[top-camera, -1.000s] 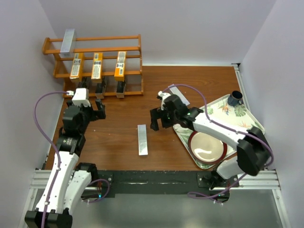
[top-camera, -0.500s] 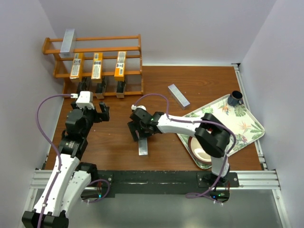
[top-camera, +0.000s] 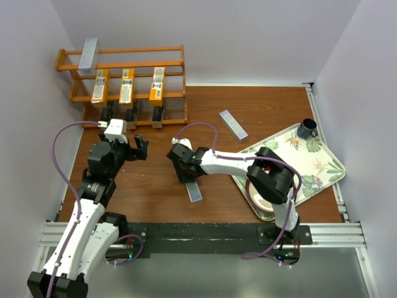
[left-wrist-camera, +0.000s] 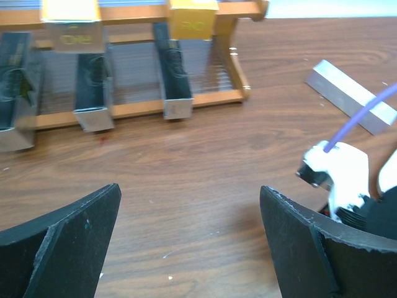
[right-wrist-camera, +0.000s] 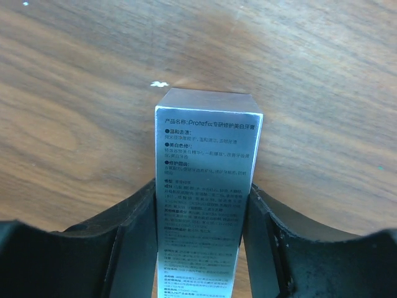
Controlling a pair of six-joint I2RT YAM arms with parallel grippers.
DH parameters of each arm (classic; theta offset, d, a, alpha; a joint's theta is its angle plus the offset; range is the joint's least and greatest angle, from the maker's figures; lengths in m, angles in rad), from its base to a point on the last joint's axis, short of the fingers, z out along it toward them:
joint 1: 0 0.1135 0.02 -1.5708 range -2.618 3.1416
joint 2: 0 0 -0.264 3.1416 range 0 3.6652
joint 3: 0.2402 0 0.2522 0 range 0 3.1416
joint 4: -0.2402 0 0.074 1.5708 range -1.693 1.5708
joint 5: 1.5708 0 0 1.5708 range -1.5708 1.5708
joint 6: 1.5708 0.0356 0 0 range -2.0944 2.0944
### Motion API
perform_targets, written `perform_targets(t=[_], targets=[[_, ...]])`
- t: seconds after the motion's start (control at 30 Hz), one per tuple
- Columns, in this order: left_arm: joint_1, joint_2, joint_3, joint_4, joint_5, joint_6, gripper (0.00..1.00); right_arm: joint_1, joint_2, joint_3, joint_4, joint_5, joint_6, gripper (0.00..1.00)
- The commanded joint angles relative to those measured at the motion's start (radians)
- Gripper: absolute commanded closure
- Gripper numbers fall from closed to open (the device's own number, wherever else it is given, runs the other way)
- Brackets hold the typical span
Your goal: Place and organize the toothpastes onto the shelf
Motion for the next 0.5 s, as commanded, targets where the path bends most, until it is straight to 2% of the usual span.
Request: perform_targets(t=[0.0, 0.17, 0.3, 0.4, 0.47], targets=[[-0.008, 0.017, -0.009, 0.070, 0.098, -0.002, 0.00, -0.019, -0.063, 0.017, -0.019, 0.073, -0.004, 0.56], [-0.013, 0.060, -0.003, 0.078, 0.190, -0.052, 0.00, -0.088, -0.129, -0.018, 0.003, 0.057, -0.016, 0.62], [-0.037, 0.086, 0.000, 0.082, 0.221, -0.094, 0.00, -0.163, -0.213, -0.051, 0.026, 0.031, -0.004, 0.63], [-0.109, 0.111, 0.014, 0.093, 0.189, -0.126, 0.00, -0.217, -0.238, -0.048, 0.014, 0.017, -0.007, 0.64], [-0.204, 0.141, 0.030, 0.099, 0.130, -0.149, 0.00, -0.250, -0.253, -0.040, 0.000, 0.020, -0.010, 0.65]])
